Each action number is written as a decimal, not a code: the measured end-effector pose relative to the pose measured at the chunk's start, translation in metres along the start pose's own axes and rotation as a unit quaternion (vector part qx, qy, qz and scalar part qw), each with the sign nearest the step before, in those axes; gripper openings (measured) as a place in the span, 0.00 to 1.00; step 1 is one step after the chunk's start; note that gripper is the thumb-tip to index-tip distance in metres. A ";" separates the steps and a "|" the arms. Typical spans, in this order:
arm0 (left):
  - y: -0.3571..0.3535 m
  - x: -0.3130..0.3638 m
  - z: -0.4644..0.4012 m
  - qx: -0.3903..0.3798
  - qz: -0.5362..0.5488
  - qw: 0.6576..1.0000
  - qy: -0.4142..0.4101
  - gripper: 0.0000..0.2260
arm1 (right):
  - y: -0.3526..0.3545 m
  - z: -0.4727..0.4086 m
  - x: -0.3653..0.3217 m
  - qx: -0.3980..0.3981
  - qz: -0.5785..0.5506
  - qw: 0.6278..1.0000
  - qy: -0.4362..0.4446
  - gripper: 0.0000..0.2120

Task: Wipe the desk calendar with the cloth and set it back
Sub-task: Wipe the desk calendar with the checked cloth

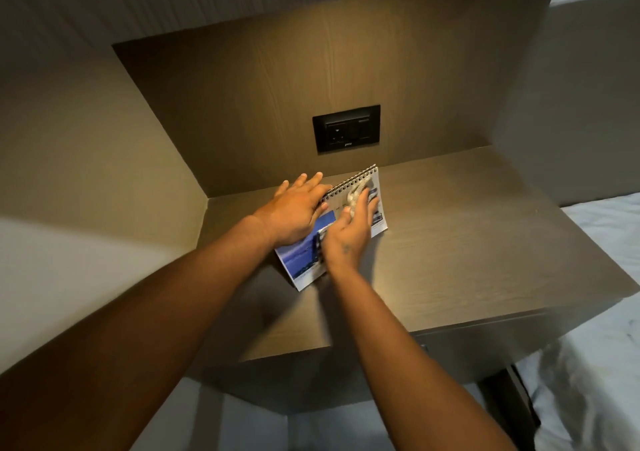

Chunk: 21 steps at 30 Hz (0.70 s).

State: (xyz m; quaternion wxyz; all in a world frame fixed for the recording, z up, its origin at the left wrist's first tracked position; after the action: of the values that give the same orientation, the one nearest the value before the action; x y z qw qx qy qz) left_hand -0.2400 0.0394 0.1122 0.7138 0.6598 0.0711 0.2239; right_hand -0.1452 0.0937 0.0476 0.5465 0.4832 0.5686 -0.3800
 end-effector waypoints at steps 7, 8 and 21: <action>-0.002 -0.003 -0.002 0.003 0.003 1.000 -0.007 0.23 | -0.004 0.049 0.030 -0.046 0.066 0.996 -0.035 0.25; -0.002 -0.003 -0.001 0.003 0.005 1.000 -0.009 0.23 | -0.010 0.066 0.029 -0.067 0.068 0.995 -0.021 0.26; -0.007 -0.006 -0.003 0.006 0.003 1.000 0.000 0.24 | 0.008 -0.008 0.030 0.010 0.036 0.998 -0.046 0.25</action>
State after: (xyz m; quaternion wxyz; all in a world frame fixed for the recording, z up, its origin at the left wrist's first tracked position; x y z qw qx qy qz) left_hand -0.2449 0.0398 0.1041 0.7092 0.6643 0.0703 0.2253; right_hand -0.1372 0.1076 0.0195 0.5808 0.4908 0.5209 -0.3877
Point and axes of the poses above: each hand's wrist, its own z-axis away from the middle knuckle, its own y-axis out of the back of the hand, x = y × z, the point moved 4 cm from there along -z, towards the middle knuckle, and after that the axes turned 3 degrees about z, right-handed, at the moved point
